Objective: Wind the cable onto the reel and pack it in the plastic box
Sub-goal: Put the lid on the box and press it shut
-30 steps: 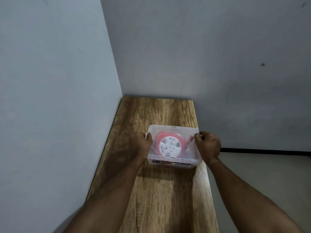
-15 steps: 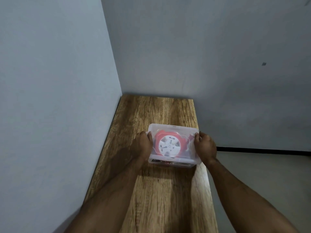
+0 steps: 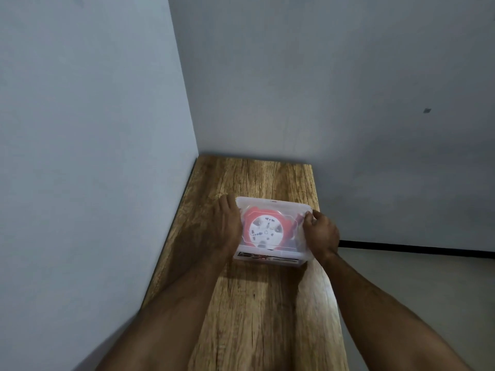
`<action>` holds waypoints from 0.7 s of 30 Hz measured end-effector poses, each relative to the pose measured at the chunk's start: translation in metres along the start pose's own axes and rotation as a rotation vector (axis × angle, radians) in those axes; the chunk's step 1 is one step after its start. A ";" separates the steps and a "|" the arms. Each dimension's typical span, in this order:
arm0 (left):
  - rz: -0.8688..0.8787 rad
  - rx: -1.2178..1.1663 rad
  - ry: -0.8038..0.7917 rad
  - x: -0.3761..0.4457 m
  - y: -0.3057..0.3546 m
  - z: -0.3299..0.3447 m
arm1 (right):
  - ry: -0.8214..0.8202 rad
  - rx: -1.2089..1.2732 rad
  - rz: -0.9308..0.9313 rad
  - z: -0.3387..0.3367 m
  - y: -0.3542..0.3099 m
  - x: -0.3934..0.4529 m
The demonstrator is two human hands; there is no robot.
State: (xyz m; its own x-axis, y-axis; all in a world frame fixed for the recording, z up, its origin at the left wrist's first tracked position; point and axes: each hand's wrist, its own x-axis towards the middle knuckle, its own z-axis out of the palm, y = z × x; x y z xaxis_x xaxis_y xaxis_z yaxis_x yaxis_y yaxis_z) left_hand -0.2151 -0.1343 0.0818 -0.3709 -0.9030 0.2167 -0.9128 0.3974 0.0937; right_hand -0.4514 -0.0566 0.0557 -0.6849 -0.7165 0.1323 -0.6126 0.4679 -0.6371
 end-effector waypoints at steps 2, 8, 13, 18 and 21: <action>0.052 -0.059 0.025 0.002 0.017 -0.005 | -0.054 -0.002 0.093 0.001 0.004 0.002; 0.121 -0.151 -0.164 -0.004 0.029 0.022 | -0.240 0.199 0.286 0.002 0.009 0.008; 0.092 -0.181 -0.161 -0.002 0.026 0.024 | -0.202 0.228 0.334 0.002 0.004 0.007; 0.102 -0.176 -0.163 -0.004 0.026 0.022 | -0.103 0.035 0.236 0.000 -0.011 0.010; 0.103 -0.167 -0.146 -0.005 0.028 0.023 | -0.099 -0.077 0.232 -0.001 -0.024 0.011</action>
State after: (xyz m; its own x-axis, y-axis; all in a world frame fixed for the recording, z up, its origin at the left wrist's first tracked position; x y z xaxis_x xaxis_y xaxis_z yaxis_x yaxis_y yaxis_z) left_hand -0.2425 -0.1227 0.0605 -0.4926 -0.8655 0.0913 -0.8325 0.4992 0.2404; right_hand -0.4451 -0.0753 0.0729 -0.7706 -0.6312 -0.0881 -0.4745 0.6606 -0.5818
